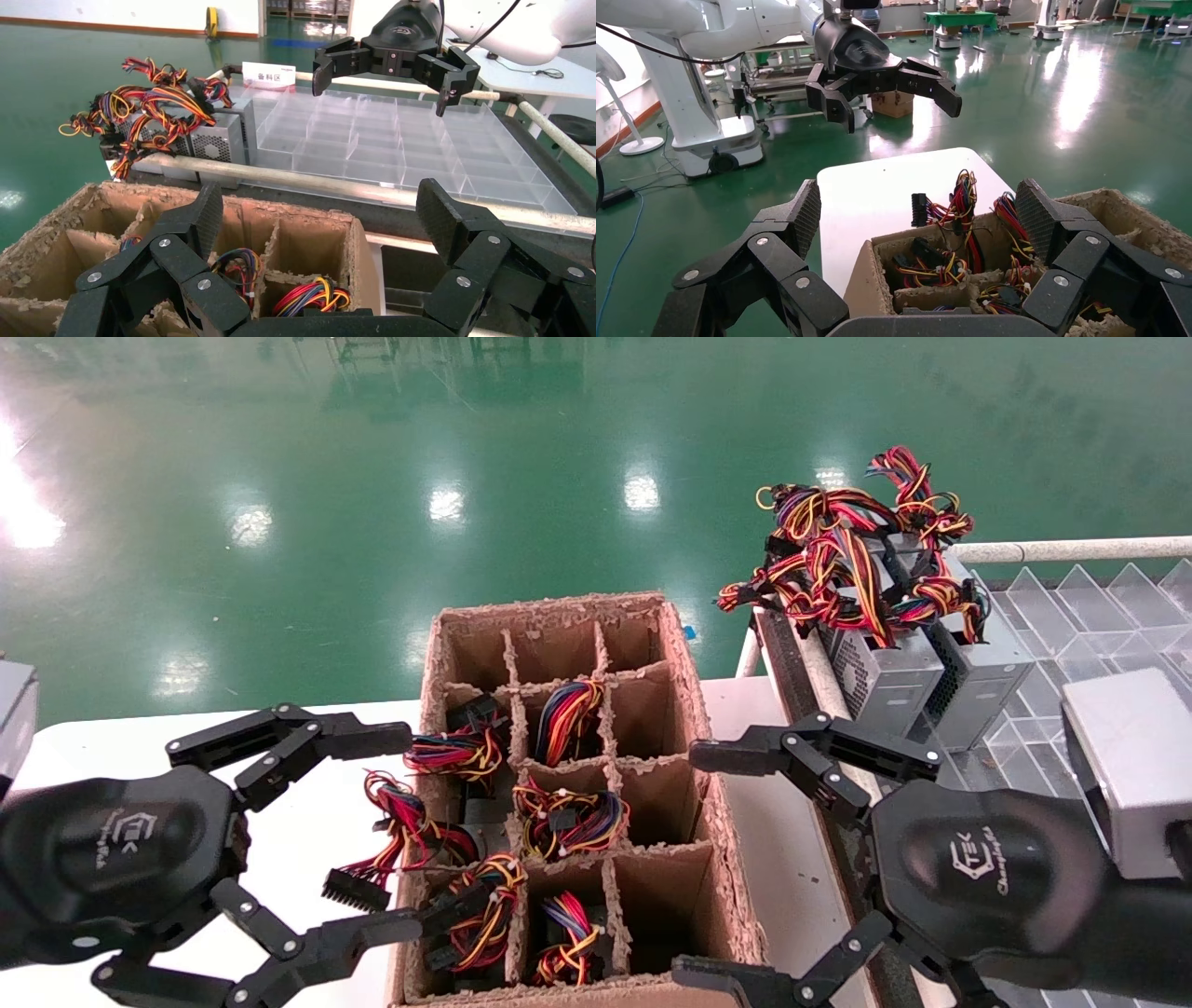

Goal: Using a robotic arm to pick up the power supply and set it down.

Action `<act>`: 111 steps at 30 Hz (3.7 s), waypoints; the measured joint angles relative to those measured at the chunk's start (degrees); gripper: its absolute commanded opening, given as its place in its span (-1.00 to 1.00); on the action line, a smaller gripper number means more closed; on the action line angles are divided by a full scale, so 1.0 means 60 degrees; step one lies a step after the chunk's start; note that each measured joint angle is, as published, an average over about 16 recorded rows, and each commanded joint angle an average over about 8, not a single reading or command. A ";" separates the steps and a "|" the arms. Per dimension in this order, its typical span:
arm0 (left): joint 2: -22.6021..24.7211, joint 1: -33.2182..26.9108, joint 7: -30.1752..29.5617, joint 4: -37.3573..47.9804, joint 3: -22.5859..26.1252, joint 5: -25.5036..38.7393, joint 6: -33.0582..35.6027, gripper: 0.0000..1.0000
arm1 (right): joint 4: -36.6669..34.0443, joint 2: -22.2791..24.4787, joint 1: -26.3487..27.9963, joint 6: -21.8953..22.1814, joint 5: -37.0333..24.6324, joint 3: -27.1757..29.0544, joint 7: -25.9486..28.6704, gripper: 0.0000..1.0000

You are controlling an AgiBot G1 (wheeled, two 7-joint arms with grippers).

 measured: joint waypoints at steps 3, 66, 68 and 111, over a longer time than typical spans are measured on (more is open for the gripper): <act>0.0000 0.0000 0.0000 0.0000 0.0000 0.0000 0.0000 1.00 | 0.0000 0.0000 0.0000 0.0000 0.0000 0.0000 0.0000 1.00; 0.0000 0.0000 0.0000 0.0000 0.0000 0.0000 0.0000 -1.00 | -0.0540 -0.2769 0.1798 0.2712 -0.6334 -0.2248 -0.1695 -0.97; 0.0000 0.0000 0.0000 0.0000 0.0000 0.0000 0.0000 -1.00 | -0.0644 -0.2839 0.1787 0.2779 -0.6348 -0.2250 -0.1736 -1.00; 0.0000 0.0000 0.0000 0.0000 0.0000 0.0000 0.0000 -1.00 | -0.3168 -0.3300 0.2107 0.1847 -0.5124 -0.1956 -0.2285 -1.00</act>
